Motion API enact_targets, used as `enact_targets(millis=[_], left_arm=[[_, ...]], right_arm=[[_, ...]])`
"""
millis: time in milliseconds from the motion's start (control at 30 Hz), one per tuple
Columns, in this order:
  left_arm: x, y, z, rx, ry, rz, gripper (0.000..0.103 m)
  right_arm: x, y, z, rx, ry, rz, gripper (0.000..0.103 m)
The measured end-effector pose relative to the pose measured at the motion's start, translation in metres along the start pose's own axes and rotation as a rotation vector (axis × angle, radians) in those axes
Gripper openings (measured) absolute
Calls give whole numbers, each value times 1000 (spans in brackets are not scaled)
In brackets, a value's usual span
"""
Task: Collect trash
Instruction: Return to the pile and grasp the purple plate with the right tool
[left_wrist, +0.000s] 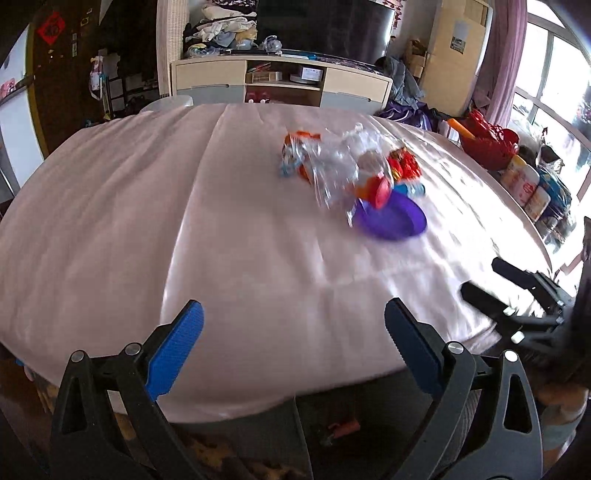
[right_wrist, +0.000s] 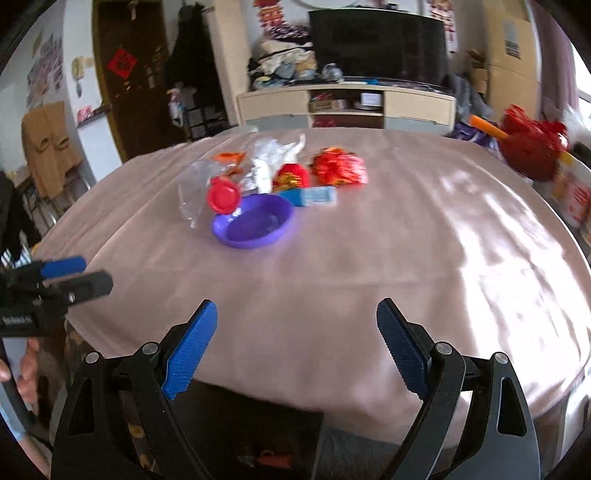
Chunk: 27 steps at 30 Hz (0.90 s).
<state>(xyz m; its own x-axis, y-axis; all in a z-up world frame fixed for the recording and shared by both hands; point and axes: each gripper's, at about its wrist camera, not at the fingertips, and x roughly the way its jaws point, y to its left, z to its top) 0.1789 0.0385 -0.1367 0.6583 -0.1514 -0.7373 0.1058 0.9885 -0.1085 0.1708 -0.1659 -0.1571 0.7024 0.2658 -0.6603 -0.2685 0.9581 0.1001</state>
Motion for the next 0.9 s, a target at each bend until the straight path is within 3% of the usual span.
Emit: enact_targets(millis=[267, 600, 700, 767, 900], left_arm=[[19, 14, 33, 1, 13, 34, 94], [32, 29, 48, -1, 18, 69, 94], [36, 28, 51, 3, 22, 65, 94], [39, 27, 52, 5, 24, 59, 94], [46, 19, 56, 16, 31, 38, 94]], right_arm=[[39, 21, 24, -55, 50, -10, 89], [67, 36, 52, -88, 92, -4, 89], [71, 33, 58, -78, 102, 2, 87], [72, 33, 60, -93, 106, -15, 79], [70, 25, 60, -96, 105, -18, 78]])
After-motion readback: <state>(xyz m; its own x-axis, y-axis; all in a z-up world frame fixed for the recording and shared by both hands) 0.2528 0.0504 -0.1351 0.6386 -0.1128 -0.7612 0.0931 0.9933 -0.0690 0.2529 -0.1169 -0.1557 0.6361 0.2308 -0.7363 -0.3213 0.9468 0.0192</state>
